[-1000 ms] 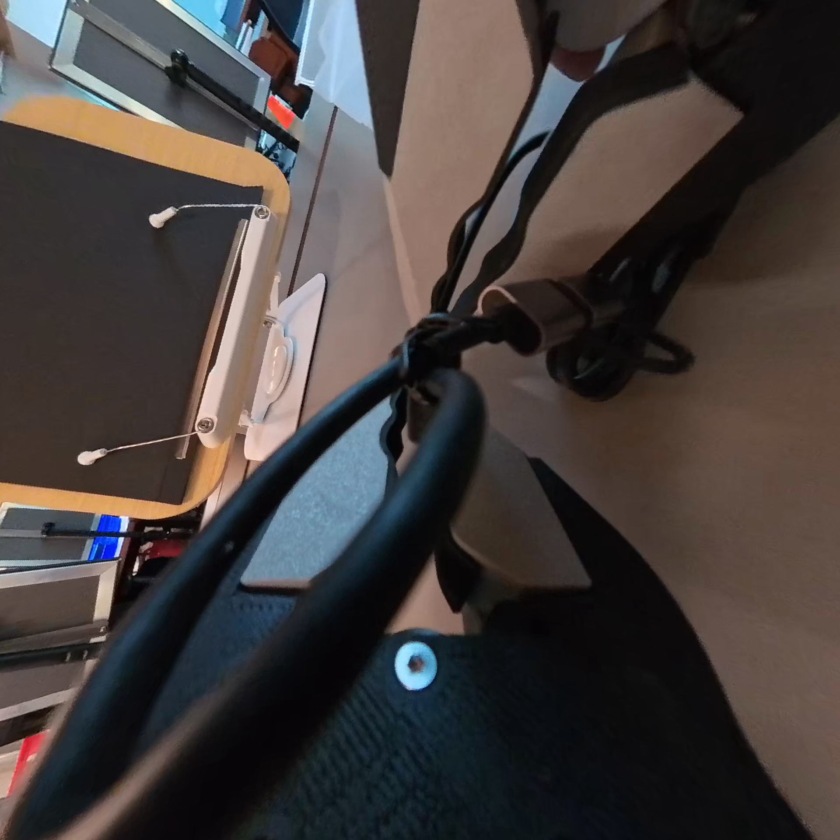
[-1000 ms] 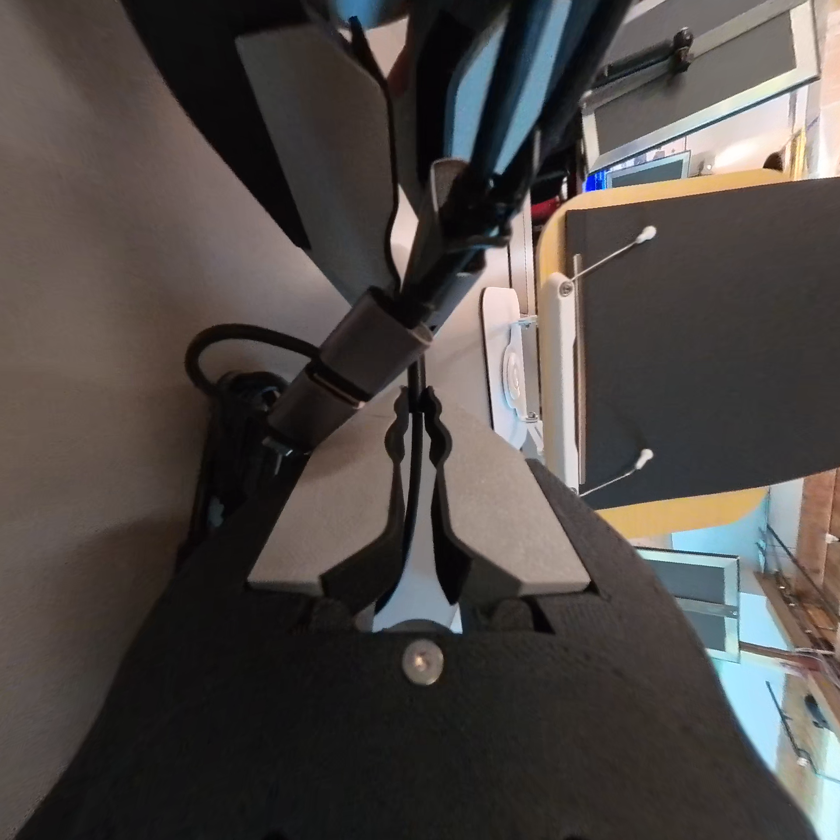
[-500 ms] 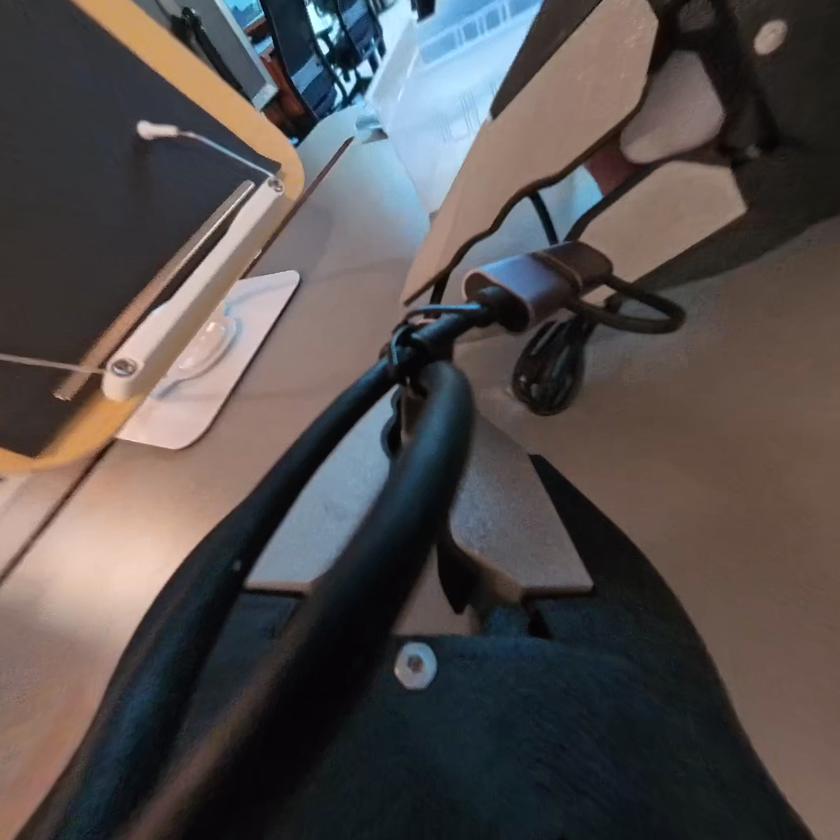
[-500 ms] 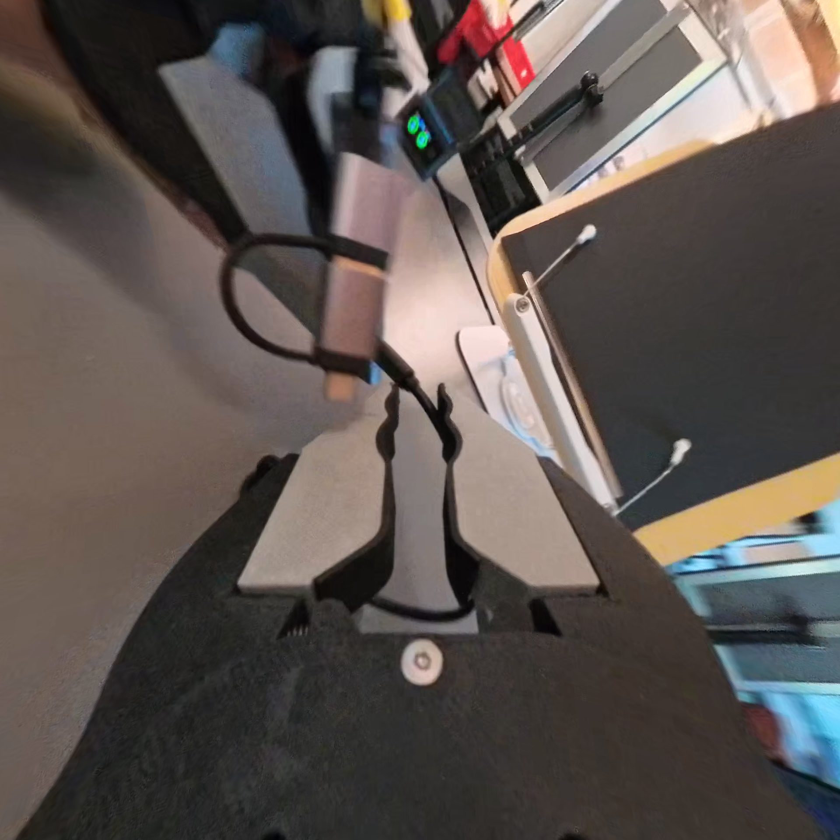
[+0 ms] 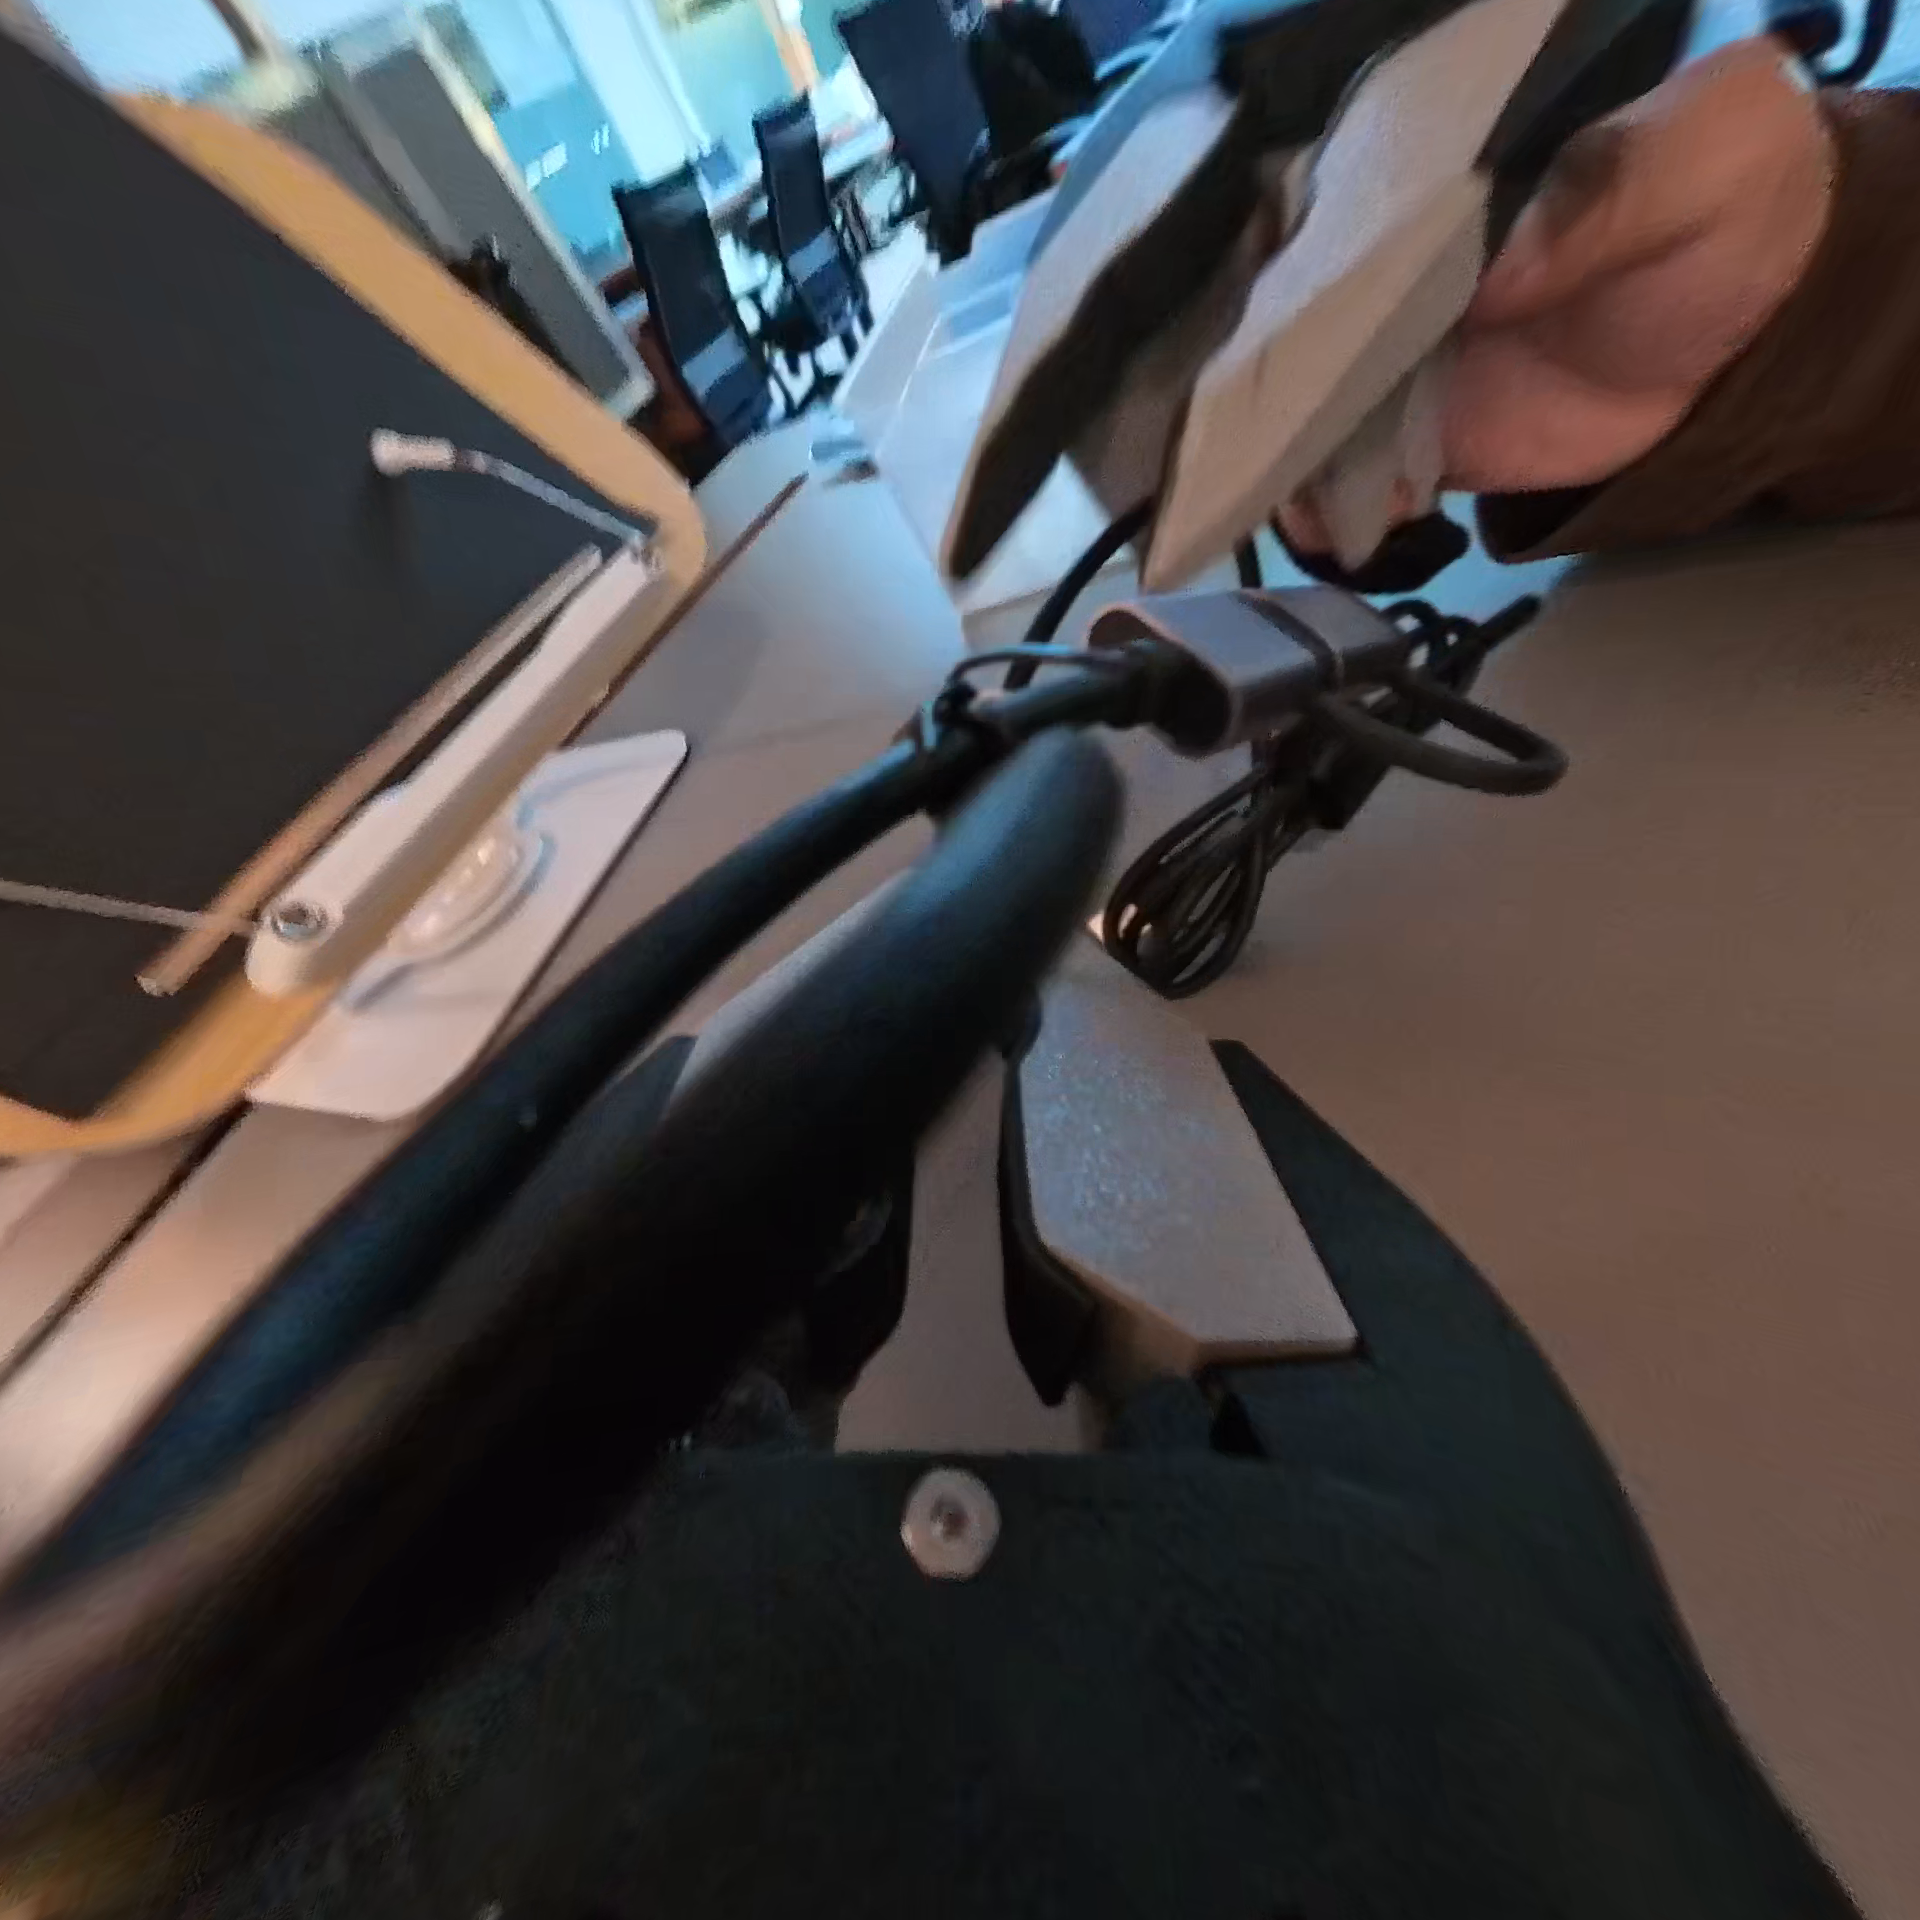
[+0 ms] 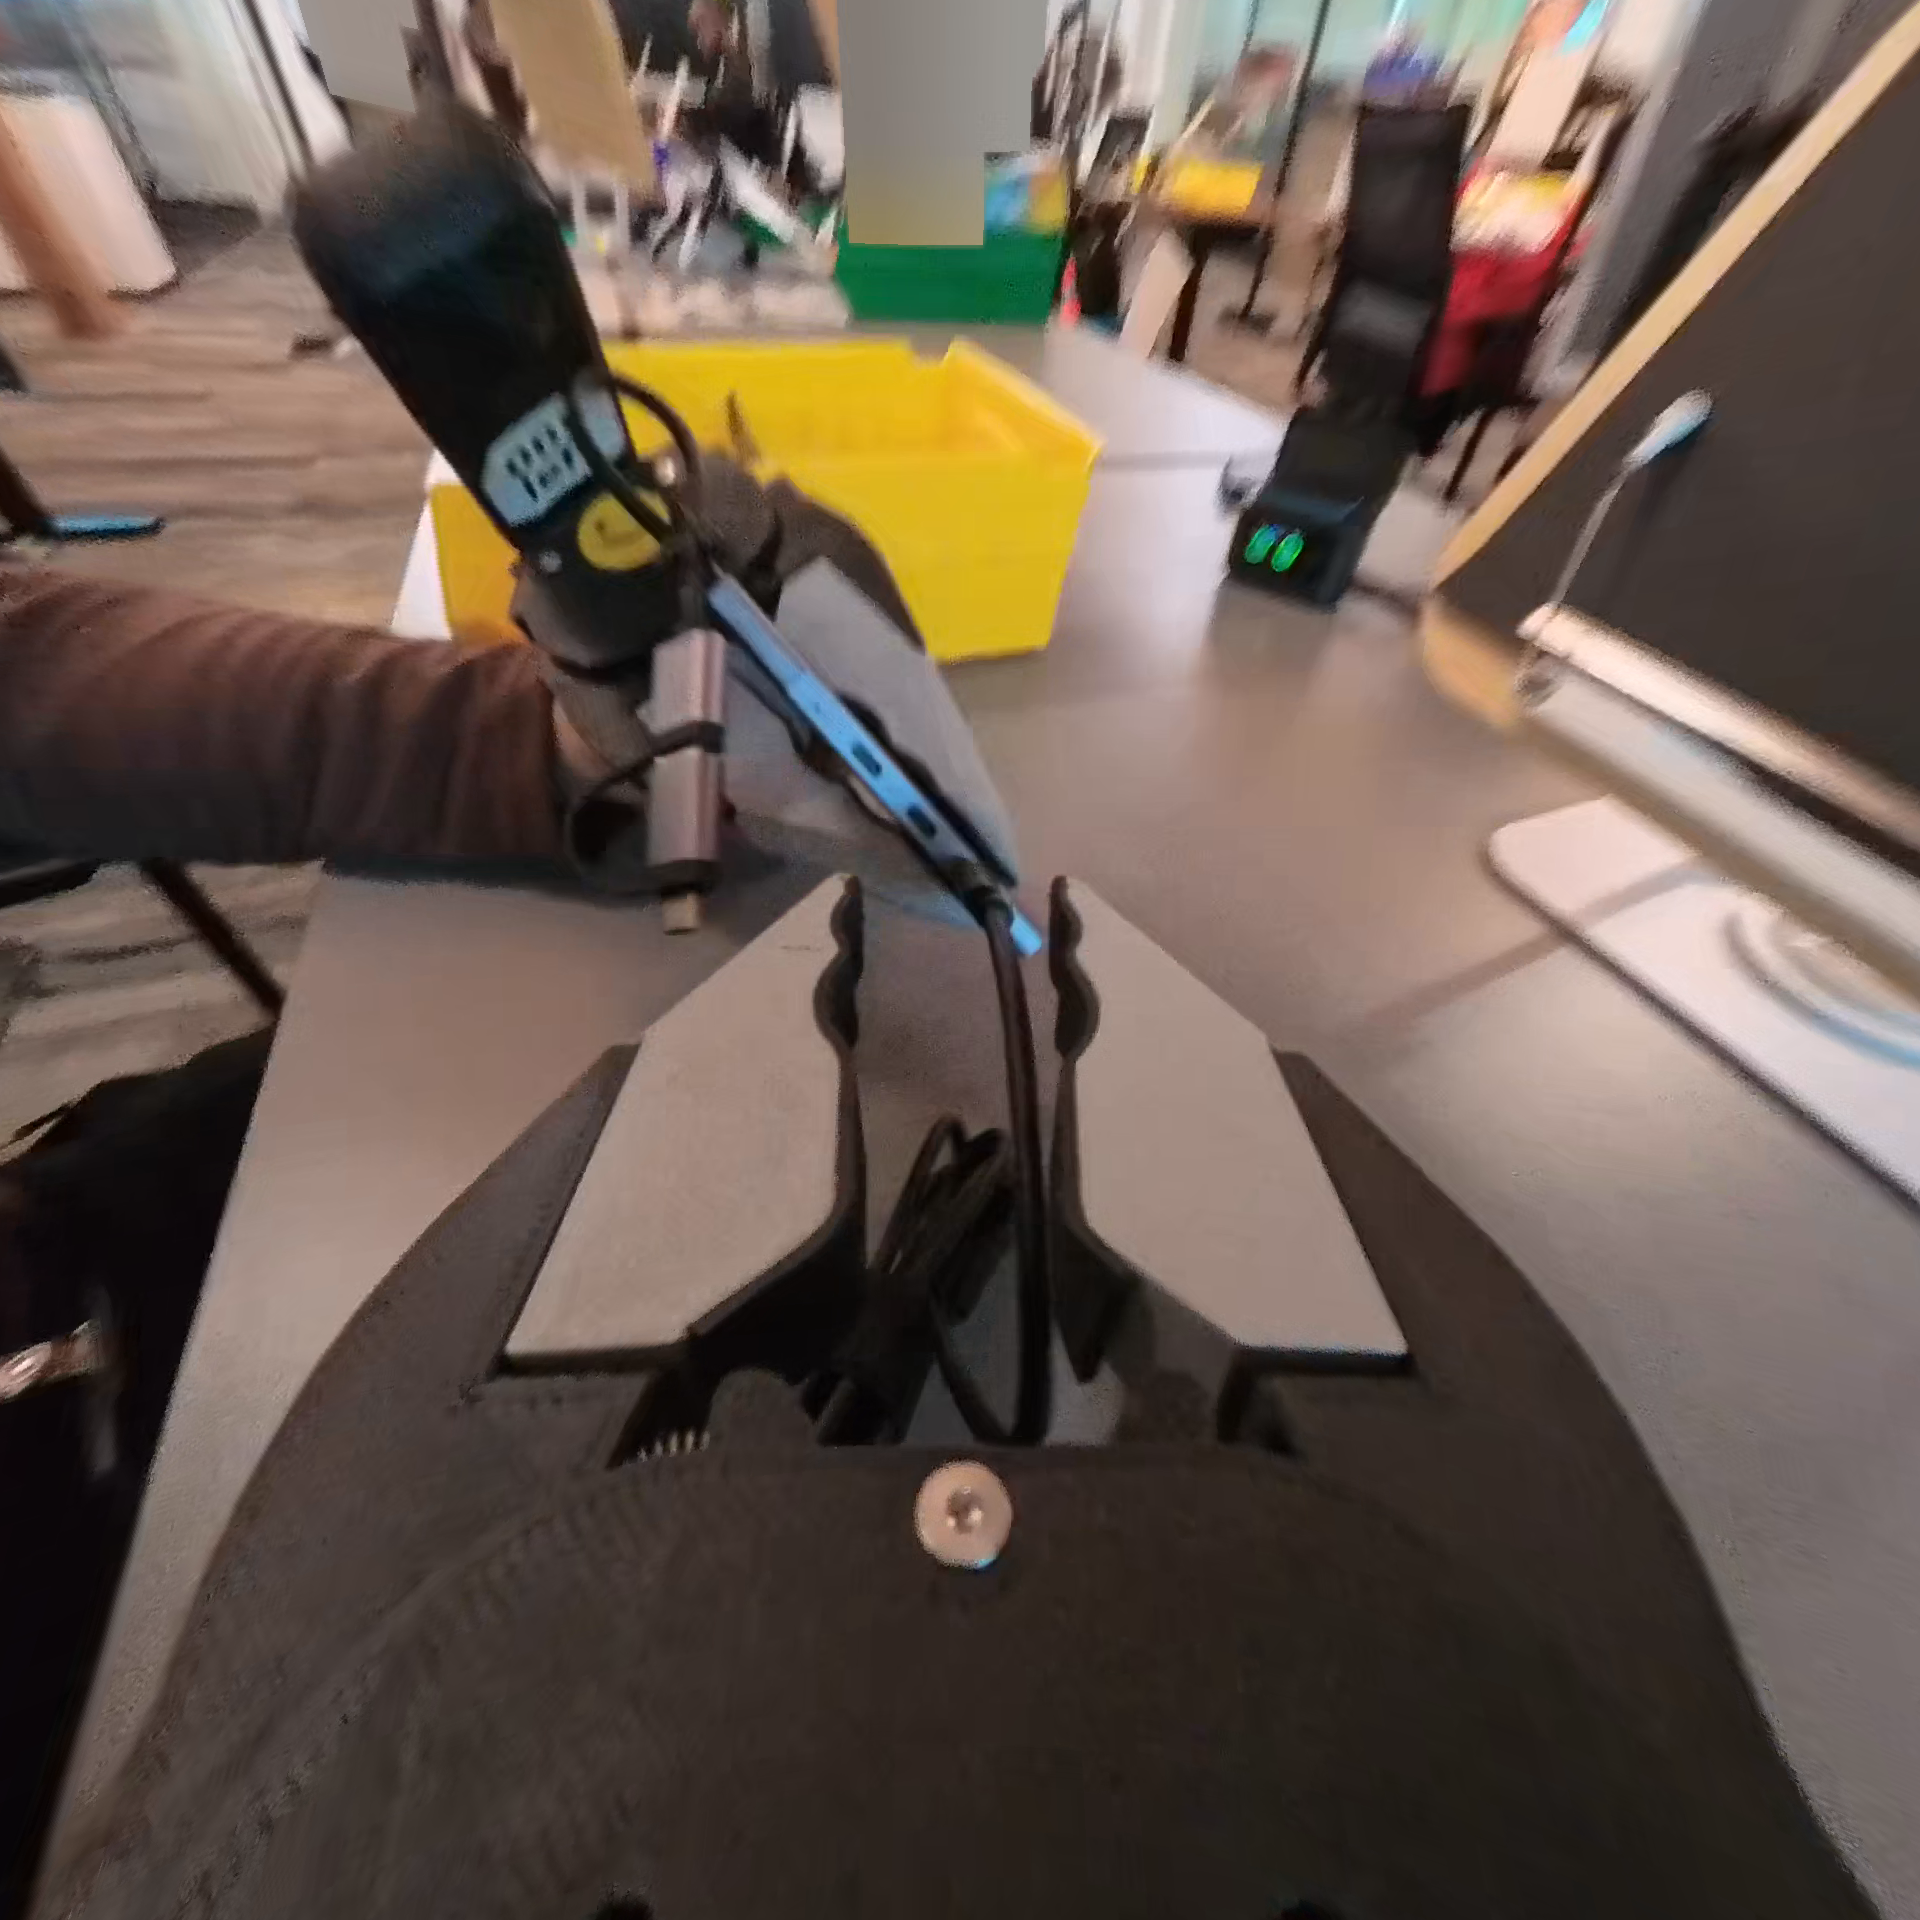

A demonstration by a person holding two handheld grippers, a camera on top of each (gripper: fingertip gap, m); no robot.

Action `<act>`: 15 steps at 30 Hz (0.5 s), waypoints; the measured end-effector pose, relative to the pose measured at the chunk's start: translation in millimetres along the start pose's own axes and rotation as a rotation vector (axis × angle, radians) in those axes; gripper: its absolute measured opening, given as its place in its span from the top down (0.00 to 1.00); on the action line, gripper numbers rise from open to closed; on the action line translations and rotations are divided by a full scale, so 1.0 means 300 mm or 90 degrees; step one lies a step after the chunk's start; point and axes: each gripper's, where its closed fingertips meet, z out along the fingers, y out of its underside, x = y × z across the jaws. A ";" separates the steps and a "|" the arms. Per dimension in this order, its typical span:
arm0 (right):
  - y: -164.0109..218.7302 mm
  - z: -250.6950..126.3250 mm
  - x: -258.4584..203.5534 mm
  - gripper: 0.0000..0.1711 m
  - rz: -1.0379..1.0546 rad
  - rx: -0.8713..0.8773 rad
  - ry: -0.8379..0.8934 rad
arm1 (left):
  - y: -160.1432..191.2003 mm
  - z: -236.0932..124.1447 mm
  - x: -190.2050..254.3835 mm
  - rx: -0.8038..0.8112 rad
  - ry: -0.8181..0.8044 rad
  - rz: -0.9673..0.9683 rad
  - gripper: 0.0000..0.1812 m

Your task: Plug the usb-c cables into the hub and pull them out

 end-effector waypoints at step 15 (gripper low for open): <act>0.111 -0.053 0.196 1.00 -0.226 -0.197 0.311 | 0.015 -0.062 0.011 -0.069 -0.129 -0.140 0.83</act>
